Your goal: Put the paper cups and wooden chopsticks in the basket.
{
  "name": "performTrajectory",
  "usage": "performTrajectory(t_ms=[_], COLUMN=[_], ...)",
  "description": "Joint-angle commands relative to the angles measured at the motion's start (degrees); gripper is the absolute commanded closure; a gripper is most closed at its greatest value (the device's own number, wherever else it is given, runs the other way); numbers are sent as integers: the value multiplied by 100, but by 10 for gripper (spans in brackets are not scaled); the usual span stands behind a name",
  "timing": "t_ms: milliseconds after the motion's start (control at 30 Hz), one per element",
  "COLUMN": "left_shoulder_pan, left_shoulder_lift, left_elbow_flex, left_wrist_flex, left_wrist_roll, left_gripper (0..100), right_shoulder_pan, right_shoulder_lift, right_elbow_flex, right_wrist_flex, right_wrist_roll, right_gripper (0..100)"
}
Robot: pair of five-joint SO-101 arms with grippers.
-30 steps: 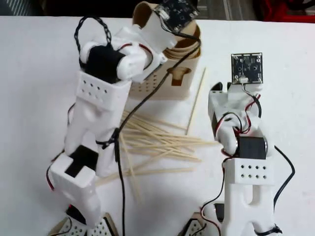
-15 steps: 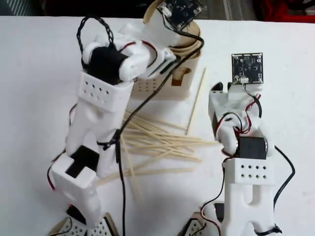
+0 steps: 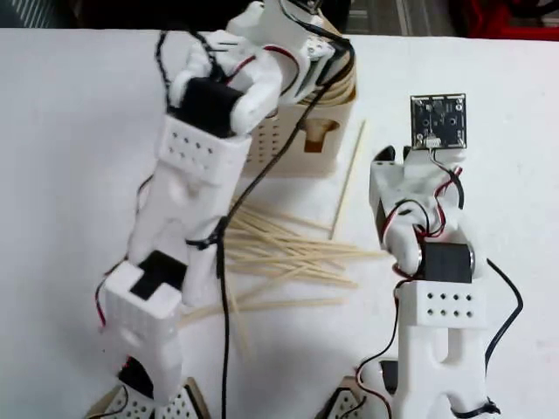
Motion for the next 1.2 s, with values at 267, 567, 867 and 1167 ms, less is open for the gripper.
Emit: performTrajectory(t_ms=[267, 567, 867, 1167], left_shoulder_pan=[426, 681, 259, -110], left_shoulder_lift=[374, 620, 163, -558], left_elbow_flex=[-88, -88, -88, -79], left_wrist_flex=[-642, -598, -501, -229], left_wrist_roll=[-62, -624, -624, -607], left_gripper=[769, 770, 771, 845], right_shoulder_pan=[48, 66, 57, 57], right_shoulder_lift=[-110, -110, -110, -110], right_elbow_flex=[-62, -62, -62, -62], right_wrist_flex=[-119, -119, -119, -110], right_wrist_roll=[-44, -53, -62, -62], right_gripper=[922, 922, 922, 922])
